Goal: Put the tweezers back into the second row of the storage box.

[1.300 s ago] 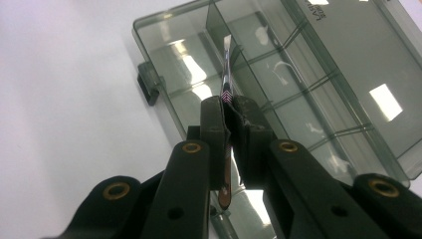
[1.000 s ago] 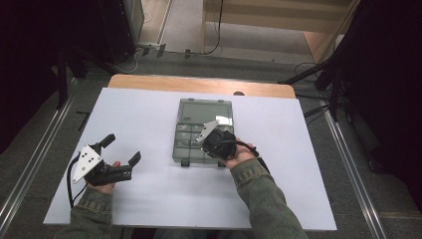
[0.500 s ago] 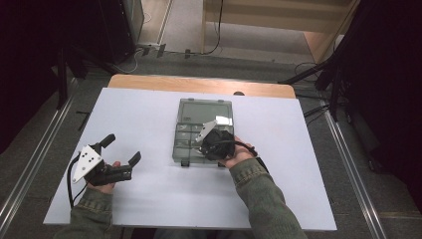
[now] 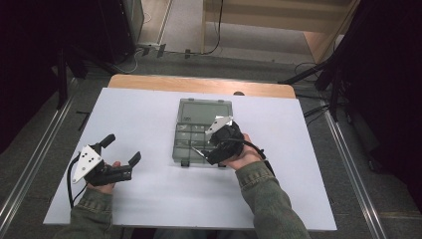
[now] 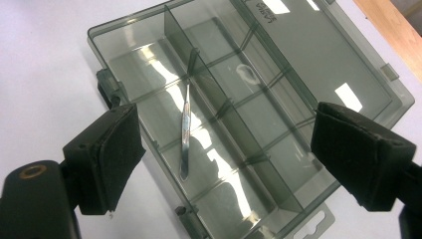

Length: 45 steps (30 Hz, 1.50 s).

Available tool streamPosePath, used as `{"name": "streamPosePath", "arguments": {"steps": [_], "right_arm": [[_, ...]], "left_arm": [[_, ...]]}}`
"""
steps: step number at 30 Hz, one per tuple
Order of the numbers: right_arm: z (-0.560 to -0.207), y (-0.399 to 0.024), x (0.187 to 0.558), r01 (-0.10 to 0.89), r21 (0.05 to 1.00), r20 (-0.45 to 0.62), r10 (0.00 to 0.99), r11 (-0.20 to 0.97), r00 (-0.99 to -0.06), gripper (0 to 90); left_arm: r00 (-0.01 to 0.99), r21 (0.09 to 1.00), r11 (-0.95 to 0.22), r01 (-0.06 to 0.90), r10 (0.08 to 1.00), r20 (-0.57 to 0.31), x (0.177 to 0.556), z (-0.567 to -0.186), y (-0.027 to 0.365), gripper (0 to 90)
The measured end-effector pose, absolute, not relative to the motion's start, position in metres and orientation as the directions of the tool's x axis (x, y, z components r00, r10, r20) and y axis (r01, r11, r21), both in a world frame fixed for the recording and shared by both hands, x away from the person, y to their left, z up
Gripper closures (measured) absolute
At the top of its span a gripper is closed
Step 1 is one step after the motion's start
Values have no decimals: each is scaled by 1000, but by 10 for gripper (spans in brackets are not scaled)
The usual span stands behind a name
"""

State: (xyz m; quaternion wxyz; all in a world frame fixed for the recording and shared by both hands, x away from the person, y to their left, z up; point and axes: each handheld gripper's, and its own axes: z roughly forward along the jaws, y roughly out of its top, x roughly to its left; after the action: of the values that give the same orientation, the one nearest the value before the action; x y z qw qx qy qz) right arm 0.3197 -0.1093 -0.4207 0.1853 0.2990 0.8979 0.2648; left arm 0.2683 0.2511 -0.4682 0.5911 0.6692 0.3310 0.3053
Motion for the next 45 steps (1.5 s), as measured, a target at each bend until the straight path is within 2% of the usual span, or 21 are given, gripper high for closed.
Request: {"name": "streamPosePath", "arguments": {"steps": [9, 13, 27, 28, 31, 43, 45], "right_arm": [[-423, -125, 315, 510, 628, -106, 714, 588, -693, 20], [-422, -138, 310, 529, 672, -63, 751, 519, -658, 0], [-425, -176, 292, 540, 761, -2, 834, 359, -552, 0], [-426, -183, 288, 554, 771, 36, 848, 313, -529, 0], [-427, -190, 285, 579, 765, 75, 855, 281, -514, 0], [-442, -221, 252, 477, 859, 51, 898, 183, -437, 0], [-444, -224, 249, 491, 850, 43, 905, 189, -424, 0]], "left_arm": [[594, 993, -85, 84, 804, 18, 268, -468, 251, 0], [594, 993, -84, 82, 804, 19, 268, -468, 251, 0], [597, 992, -89, 84, 802, 21, 266, -468, 250, 0], [597, 993, -88, 83, 802, 21, 266, -468, 250, 0], [597, 992, -89, 84, 802, 21, 266, -468, 250, 0], [604, 992, -93, 81, 796, 25, 266, -468, 248, 0], [605, 992, -93, 81, 796, 25, 265, -468, 248, 0]]}}
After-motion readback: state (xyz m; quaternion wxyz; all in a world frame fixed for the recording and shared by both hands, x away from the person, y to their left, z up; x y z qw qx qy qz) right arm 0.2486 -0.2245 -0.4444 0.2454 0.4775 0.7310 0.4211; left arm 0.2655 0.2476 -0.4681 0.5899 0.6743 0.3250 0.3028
